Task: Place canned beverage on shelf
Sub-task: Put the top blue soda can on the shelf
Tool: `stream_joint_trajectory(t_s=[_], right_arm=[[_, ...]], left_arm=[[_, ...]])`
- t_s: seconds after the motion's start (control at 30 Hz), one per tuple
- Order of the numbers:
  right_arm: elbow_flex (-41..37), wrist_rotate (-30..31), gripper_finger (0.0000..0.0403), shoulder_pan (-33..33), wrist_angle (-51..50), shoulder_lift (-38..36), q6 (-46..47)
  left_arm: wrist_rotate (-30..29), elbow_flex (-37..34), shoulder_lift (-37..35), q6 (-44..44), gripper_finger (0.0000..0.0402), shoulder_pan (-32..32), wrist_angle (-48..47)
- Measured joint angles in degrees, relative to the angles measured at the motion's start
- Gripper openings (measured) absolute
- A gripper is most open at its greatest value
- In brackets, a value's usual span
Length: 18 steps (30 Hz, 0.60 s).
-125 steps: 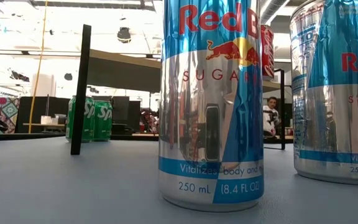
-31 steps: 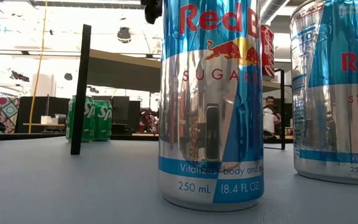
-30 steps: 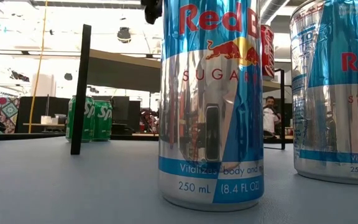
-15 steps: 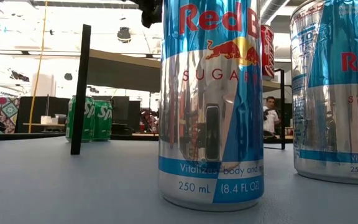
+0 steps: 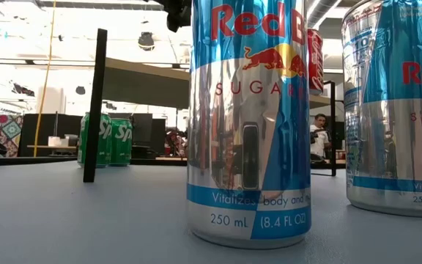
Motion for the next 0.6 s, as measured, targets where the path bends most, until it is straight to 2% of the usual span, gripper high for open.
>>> stream_joint_trajectory(t_s=[0.37, 0.6], right_arm=[[0.02, -2.56, 0.0306, -0.08, 0.87, 1.11, -0.56], [0.02, -2.89, 0.0240, -0.35, 0.81, 1.13, -0.54]], left_arm=[[0.14, 0.02, -0.04, 0.76, 0.0218, -0.04, 0.05], [1.49, 0.02, -0.04, 1.07, 0.0219, 0.02, -0.10]])
